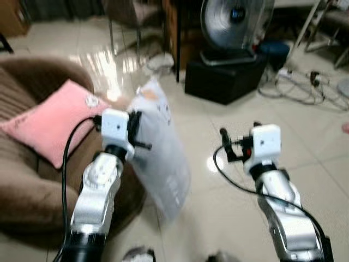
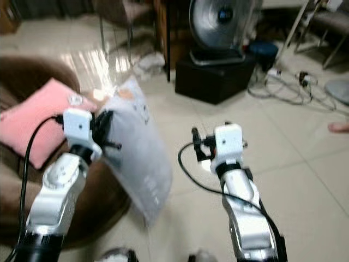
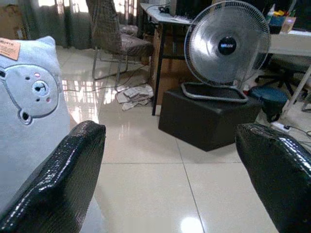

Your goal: Move the pillow to the sofa from floor

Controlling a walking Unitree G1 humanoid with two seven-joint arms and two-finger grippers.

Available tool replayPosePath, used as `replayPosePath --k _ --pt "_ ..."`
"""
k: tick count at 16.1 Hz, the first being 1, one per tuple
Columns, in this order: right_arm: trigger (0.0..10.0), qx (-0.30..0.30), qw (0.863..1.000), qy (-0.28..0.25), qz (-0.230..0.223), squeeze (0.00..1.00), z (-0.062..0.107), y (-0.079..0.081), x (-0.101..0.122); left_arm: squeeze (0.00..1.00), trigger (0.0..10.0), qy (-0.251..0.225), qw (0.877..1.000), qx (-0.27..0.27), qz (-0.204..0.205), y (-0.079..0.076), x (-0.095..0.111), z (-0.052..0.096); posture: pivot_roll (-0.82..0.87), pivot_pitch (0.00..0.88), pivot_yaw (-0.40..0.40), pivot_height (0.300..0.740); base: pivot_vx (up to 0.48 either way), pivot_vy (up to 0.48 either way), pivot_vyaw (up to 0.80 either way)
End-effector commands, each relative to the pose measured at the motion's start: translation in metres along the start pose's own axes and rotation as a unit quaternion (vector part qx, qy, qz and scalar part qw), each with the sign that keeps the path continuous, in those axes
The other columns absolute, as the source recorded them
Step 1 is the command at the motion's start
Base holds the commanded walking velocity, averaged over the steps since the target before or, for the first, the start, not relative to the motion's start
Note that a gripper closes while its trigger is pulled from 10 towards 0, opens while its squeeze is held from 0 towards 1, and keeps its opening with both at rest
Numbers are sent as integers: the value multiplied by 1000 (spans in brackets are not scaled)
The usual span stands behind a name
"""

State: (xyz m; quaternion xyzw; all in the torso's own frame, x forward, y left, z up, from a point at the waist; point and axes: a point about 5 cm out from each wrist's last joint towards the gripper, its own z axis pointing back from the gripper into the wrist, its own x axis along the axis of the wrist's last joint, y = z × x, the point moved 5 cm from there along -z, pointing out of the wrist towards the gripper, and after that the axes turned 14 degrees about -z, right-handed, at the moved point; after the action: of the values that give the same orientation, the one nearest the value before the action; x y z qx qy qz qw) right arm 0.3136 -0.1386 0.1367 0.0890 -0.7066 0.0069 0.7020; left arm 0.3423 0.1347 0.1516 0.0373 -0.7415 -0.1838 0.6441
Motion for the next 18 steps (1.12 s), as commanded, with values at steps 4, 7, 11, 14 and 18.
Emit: replayPosePath --k 4,7,11,14,18 --pt "10000 -1 1000 10 4 0 -2 -2 -3 0 10000 -22 1000 6 -8 2 10 -4 -64 1 21 740 0 0 0" --pt "10000 -15 999 25 17 0 -1 -7 -11 0 10000 -26 999 5 -22 1 13 -8 -69 1 22 740 0 0 0" --pt "10000 -3 999 28 38 0 -1 -3 -12 0 10000 -29 999 4 -26 -1 15 -9 -68 4 23 740 251 0 355" --pt "10000 2 999 29 40 0 -1 -1 -13 0 10000 -31 999 2 -26 -2 15 -11 -68 4 26 740 360 0 800" --pt "10000 6 999 30 42 0 0 1 -15 0 10000 -32 999 -1 -27 -4 16 -13 -70 2 29 740 363 0 800"
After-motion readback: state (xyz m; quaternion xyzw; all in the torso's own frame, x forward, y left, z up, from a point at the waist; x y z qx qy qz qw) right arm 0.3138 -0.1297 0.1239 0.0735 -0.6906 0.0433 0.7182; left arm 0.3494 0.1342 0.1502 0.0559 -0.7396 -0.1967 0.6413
